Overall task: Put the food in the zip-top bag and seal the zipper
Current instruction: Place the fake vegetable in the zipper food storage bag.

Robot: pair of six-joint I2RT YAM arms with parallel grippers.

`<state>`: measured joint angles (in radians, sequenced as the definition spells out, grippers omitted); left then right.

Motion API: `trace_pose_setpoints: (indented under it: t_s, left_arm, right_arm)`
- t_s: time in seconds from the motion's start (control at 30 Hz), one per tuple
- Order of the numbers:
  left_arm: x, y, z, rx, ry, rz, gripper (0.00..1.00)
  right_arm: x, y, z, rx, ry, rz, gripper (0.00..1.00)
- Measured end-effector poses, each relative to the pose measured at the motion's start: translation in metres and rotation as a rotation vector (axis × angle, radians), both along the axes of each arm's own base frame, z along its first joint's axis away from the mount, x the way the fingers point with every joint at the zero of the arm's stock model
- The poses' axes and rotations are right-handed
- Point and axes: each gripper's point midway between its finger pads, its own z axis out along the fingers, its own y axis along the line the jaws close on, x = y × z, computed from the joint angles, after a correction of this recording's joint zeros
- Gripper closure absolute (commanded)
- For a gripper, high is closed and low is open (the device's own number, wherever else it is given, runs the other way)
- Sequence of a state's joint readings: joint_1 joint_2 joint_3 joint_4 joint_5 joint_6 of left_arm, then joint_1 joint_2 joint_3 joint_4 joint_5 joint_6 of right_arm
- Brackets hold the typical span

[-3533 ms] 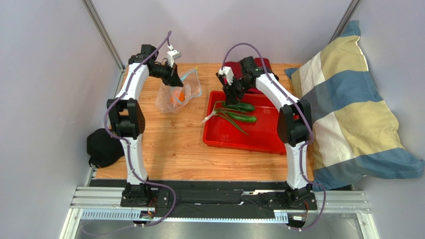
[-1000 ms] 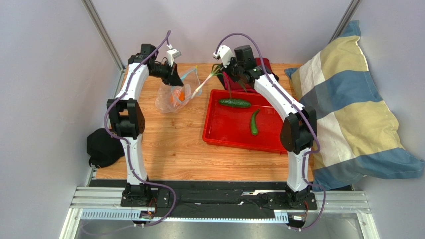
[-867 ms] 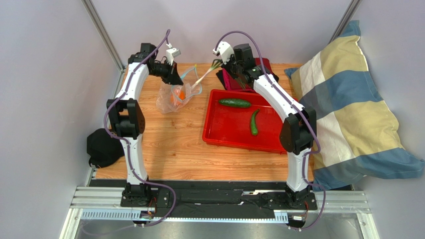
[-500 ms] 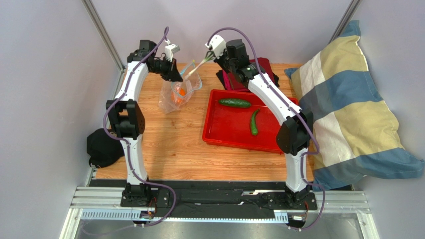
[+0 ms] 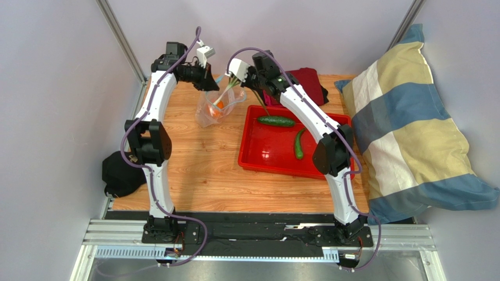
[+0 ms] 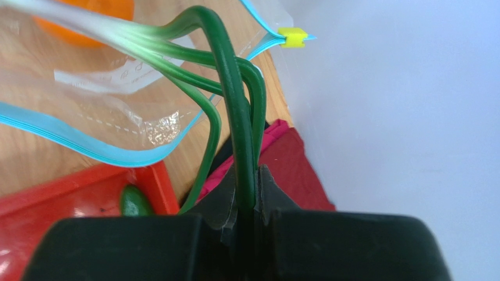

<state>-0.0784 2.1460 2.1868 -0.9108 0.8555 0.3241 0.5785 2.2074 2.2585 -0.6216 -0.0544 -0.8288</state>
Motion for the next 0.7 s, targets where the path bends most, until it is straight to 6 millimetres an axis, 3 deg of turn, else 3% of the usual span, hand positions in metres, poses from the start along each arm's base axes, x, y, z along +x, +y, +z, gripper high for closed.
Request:
trace_pose_setpoints:
  t_s: [0.2, 0.37, 0.7]
  left_arm:
    - [0.008, -0.008, 0.027, -0.004, -0.085, -0.008, 1.00]
    - [0.010, -0.030, 0.055, -0.014, -0.194, -0.059, 1.00]
    - [0.004, -0.050, 0.050, -0.036, -0.239, -0.175, 1.00]
  right_arm:
    - [0.006, -0.006, 0.002, -0.084, -0.061, 0.108, 1.00]
    - [0.005, -0.002, -0.001, -0.144, -0.094, 0.219, 1.00]
    - [0.001, 0.017, -0.002, -0.207, -0.184, 0.417, 1.00]
